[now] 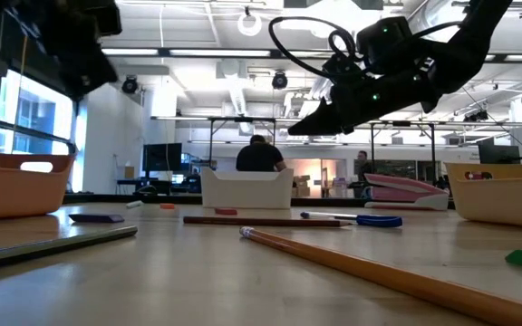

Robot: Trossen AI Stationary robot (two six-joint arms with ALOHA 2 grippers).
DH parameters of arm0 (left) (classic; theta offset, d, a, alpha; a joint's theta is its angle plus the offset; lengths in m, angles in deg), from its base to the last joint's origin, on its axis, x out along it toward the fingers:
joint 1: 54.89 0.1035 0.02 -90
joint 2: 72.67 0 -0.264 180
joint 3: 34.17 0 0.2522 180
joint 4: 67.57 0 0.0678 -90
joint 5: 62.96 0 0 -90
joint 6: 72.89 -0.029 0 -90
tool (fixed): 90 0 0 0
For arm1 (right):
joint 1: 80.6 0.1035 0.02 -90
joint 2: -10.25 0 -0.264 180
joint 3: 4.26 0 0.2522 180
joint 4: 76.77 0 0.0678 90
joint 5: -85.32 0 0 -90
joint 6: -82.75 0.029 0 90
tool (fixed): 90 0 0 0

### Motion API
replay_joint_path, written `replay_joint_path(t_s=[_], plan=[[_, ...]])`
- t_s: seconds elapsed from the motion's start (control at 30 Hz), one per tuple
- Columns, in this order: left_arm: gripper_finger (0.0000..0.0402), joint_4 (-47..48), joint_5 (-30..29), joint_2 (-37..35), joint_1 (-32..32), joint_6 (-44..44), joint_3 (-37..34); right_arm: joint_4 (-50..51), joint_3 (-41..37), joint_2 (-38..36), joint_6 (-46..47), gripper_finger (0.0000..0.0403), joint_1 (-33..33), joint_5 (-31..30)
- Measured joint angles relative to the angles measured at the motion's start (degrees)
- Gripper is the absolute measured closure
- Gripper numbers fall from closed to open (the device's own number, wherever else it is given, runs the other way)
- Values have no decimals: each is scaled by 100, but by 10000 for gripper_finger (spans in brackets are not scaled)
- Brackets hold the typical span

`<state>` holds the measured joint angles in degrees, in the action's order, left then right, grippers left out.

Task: Sort crayons/erasers/pens/pencils in bins
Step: Put the light blue pen into the white bin

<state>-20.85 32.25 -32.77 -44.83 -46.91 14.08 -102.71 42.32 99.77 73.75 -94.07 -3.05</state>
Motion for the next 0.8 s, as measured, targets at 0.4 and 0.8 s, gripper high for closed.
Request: replay_joint_path(t_s=[0.4,0.8], plan=[[402,-5226,667,671,690,-873,-1849,7,0,-2,432,403,0,7],[402,-7598,921,1662,1168,-851,-2465,174,9,-2,1207,403,14,6]])
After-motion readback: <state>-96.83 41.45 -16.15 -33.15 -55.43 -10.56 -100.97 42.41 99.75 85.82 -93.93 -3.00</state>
